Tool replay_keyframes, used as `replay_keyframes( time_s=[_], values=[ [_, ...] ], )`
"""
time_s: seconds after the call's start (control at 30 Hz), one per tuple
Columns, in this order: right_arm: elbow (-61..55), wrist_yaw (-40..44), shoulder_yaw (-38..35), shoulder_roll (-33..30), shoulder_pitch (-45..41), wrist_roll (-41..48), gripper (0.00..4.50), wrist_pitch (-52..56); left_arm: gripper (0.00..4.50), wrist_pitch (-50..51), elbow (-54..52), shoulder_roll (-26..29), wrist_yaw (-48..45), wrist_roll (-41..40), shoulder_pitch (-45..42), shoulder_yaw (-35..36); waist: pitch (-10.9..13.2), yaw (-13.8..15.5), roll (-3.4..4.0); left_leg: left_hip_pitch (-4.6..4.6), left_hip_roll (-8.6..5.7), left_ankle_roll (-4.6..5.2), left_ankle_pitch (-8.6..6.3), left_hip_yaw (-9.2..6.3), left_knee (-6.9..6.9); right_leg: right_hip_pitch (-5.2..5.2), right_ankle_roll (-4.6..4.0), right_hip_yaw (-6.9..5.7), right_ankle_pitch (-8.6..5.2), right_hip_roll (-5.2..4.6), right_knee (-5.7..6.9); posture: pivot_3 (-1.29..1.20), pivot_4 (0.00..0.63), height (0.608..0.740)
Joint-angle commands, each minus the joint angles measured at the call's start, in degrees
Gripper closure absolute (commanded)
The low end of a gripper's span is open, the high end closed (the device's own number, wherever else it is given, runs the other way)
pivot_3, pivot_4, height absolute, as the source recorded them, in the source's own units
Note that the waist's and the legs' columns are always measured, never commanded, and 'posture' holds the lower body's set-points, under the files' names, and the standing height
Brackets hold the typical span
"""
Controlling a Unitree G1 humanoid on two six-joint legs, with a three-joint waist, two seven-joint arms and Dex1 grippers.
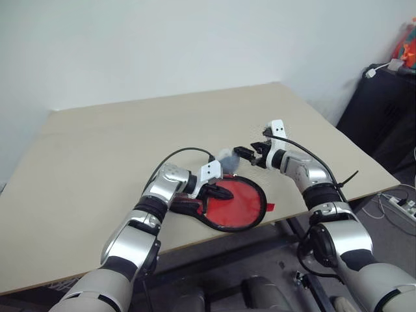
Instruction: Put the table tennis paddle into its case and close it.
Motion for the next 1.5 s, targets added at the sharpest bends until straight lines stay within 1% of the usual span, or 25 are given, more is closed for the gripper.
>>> replay_keyframes(
  time_s=[0.03,0.37,0.53,0.83,1.3,1.5],
  values=[
    [1.7,0.7,-0.6,1.0,-3.7,0.4,0.08,-1.4,4.50,0.5,0.5,0.6,-0.3,1.0,-0.7,-0.1,0.0,-0.2,0.00,0.00,0.00,0.00,0.00,0.00,0.00,0.00,0.00,0.00,0.00,0.00,0.01,0.00,0.000,0.740],
    [6.9,1.3,-0.1,3.0,-5.6,-0.6,0.08,-3.8,4.50,0.6,0.5,0.8,-0.3,1.0,-0.7,-0.1,0.0,-0.3,0.01,-0.01,0.00,0.00,0.00,-0.02,0.00,0.00,0.01,-0.01,0.01,0.00,0.01,0.00,0.000,0.740],
    [11.3,-1.0,0.9,4.1,-6.5,-3.0,0.08,-5.6,4.50,0.9,0.4,0.8,-0.3,1.0,-0.6,-0.1,0.0,-0.3,0.01,0.00,0.00,0.00,0.00,-0.03,0.00,0.00,0.01,-0.01,0.01,0.00,0.03,0.00,0.000,0.740],
    [16.9,-2.9,0.0,5.4,-8.4,-4.4,0.08,-9.0,4.50,0.9,-0.1,1.0,0.0,1.0,0.2,-0.1,0.0,-0.5,0.01,0.01,0.00,0.00,0.00,-0.03,0.00,0.00,0.01,-0.01,0.01,0.00,0.04,0.00,0.000,0.740],
    [17.7,-3.4,-0.2,5.4,-7.9,-4.8,0.08,-10.0,4.50,-0.7,2.7,-0.4,2.7,0.6,1.7,1.6,0.0,-0.5,0.02,0.04,-0.01,0.01,0.01,-0.05,0.00,0.02,0.01,0.00,0.01,0.00,0.06,0.00,0.000,0.740],
    [17.4,-3.1,-0.3,5.5,-7.7,-4.5,0.08,-9.6,4.50,-1.5,3.7,-0.4,2.9,1.8,2.1,1.0,-0.1,-0.5,0.03,0.07,-0.01,0.02,0.01,-0.05,0.00,0.05,0.02,-0.01,0.01,0.00,0.06,0.00,0.000,0.740]
  ],
)
